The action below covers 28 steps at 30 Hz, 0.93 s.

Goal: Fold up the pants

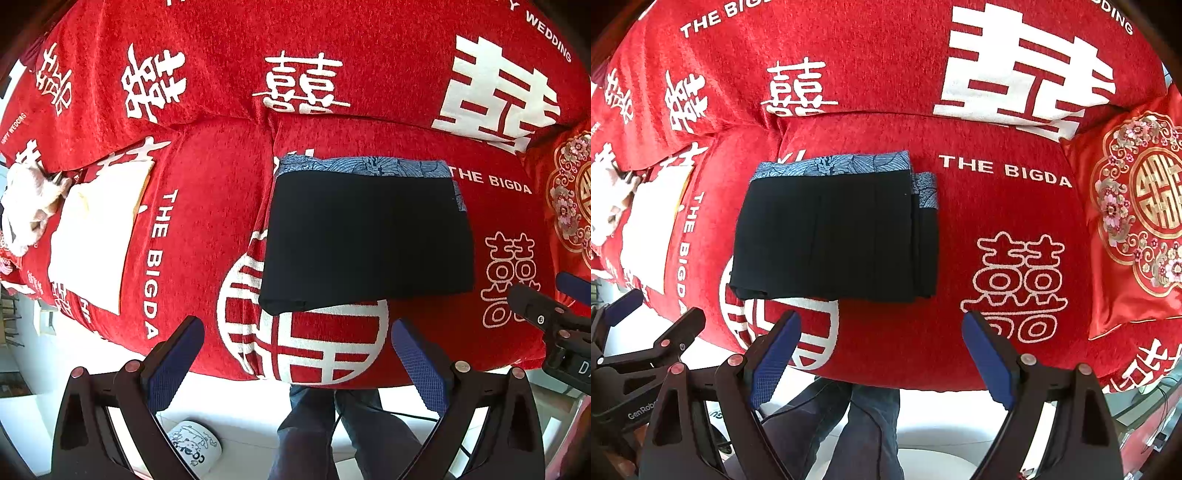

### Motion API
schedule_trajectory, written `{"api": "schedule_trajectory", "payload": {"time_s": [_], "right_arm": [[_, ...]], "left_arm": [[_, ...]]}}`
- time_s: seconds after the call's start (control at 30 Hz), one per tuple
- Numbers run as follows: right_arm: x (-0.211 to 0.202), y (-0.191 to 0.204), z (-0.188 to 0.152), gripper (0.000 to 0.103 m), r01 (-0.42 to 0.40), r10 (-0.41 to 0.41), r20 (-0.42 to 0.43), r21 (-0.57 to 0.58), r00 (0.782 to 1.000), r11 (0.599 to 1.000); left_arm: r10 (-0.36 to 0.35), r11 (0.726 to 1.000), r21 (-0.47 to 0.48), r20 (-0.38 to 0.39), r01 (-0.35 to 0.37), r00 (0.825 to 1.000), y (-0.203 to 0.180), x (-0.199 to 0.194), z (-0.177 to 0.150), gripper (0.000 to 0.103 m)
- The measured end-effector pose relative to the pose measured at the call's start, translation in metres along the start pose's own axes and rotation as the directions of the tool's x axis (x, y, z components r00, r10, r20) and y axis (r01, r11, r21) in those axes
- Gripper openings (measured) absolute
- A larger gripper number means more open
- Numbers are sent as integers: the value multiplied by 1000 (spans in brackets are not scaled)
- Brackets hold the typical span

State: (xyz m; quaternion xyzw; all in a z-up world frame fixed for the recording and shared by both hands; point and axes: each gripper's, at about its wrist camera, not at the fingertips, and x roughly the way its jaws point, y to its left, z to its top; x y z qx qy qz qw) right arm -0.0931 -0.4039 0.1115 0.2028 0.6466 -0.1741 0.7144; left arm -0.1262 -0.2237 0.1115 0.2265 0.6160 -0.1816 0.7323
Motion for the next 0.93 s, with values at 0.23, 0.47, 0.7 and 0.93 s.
{"api": "schedule_trajectory", "payload": {"time_s": [0.23, 0.47, 0.7, 0.93], "right_arm": [[2, 3, -1, 91, 2, -2, -5, -1, 1000, 1000], [8, 7, -1, 91, 6, -6, -16, -8, 1000, 1000], [13, 9, -1, 91, 3, -4, -28, -15, 1000, 1000], [18, 8, 0, 91, 6, -7, -39, -12, 999, 1000]], "left_arm": [[1, 1000, -2, 1, -1, 1000, 2, 1, -1, 102], [2, 1000, 3, 7, -2, 1000, 4, 6, -2, 102], [-8, 1000, -8, -5, 8, 1000, 4, 10, -1, 102], [-29, 1000, 0, 15, 29, 999, 3, 10, 0, 102]]}}
